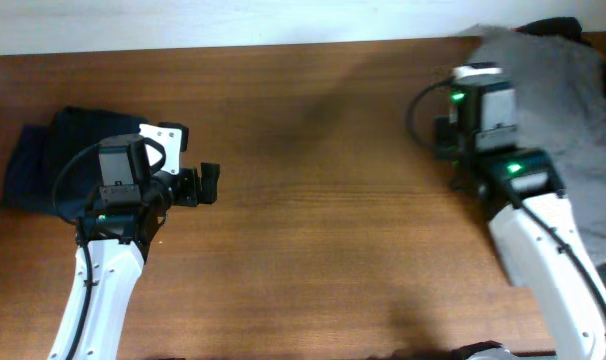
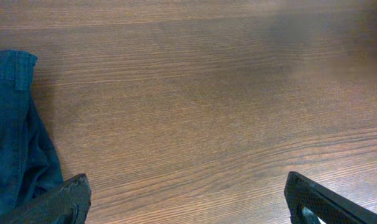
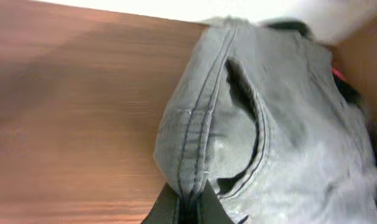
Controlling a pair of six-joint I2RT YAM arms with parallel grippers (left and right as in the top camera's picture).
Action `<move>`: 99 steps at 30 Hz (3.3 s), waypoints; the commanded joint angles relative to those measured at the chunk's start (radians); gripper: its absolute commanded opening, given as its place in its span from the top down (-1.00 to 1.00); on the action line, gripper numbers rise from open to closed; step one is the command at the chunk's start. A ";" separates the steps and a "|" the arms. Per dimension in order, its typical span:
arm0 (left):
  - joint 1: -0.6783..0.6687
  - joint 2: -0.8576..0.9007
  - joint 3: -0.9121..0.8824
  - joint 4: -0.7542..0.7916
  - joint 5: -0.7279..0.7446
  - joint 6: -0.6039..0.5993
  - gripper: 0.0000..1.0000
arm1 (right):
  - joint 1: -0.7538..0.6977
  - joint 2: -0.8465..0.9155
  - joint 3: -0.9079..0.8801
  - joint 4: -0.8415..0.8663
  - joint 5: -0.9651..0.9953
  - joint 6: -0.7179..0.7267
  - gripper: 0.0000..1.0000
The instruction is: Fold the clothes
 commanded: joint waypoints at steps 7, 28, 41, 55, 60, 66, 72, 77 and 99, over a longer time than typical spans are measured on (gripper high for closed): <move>0.000 0.001 0.018 0.003 0.014 0.019 -0.99 | 0.296 0.097 0.019 0.113 -0.061 -0.041 0.93; -0.005 0.002 0.018 0.087 0.046 -0.017 -0.99 | 0.151 0.109 0.024 0.296 -0.183 0.115 -0.98; -0.258 0.275 0.018 0.317 0.100 -0.285 -0.98 | -0.153 -0.045 0.024 -0.076 -0.183 0.172 -0.98; -0.379 0.568 0.018 0.589 0.227 -0.390 -0.65 | -0.158 -0.045 0.024 -0.105 -0.183 0.178 -0.98; -0.411 0.578 0.018 0.591 0.227 -0.390 -0.01 | -0.158 -0.045 0.024 -0.113 -0.183 0.178 -0.98; -0.419 0.579 0.018 0.603 0.224 -0.389 0.98 | -0.158 -0.045 0.024 -0.120 -0.183 0.178 -0.98; -0.390 0.576 0.019 0.636 0.224 -0.389 0.99 | -0.158 -0.045 0.024 -0.121 -0.183 0.178 -0.98; -0.377 0.576 0.019 0.631 0.211 -0.386 -0.01 | -0.158 -0.045 0.024 -0.121 -0.183 0.178 -0.97; -0.406 0.631 0.019 0.720 0.198 -0.386 0.61 | -0.158 -0.045 0.024 -0.128 -0.183 0.178 -0.97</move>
